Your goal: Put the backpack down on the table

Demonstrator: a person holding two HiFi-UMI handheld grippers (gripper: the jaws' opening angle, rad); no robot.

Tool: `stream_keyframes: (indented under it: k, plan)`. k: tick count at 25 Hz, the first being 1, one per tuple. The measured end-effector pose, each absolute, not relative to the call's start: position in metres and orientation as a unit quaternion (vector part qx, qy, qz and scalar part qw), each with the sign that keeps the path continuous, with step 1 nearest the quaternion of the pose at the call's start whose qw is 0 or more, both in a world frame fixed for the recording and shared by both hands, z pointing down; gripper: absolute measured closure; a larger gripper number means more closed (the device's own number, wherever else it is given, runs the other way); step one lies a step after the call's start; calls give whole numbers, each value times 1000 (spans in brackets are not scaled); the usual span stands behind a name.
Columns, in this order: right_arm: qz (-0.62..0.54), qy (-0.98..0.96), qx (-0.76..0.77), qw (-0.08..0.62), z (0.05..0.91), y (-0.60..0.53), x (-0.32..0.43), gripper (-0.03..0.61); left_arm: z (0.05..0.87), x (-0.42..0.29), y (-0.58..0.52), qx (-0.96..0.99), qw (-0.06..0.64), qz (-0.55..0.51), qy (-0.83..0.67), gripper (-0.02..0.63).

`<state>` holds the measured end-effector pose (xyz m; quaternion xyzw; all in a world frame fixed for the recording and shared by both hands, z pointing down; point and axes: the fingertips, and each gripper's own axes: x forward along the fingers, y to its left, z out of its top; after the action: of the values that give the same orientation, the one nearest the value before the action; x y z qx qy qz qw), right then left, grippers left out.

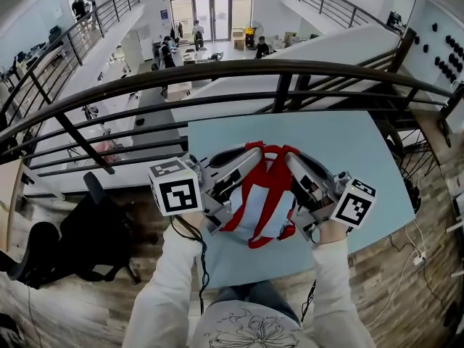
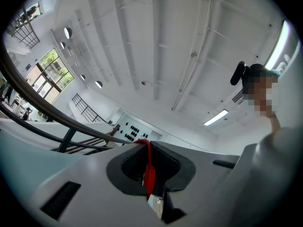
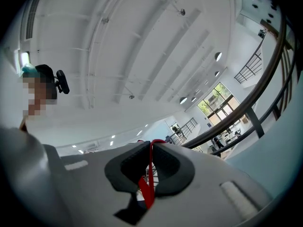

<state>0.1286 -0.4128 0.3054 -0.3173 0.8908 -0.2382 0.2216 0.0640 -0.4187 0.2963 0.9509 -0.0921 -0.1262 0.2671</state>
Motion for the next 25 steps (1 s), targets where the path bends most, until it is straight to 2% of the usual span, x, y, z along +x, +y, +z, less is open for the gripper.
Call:
stream_keyframes:
  k: [13, 25]
  plan:
    - [-249, 892, -311, 214, 319, -495, 190, 552, 314, 123, -496, 948, 273, -113, -118, 595]
    - [-286, 885, -305, 203, 361, -531, 204, 552, 353, 137, -531, 934, 309, -109, -141, 595]
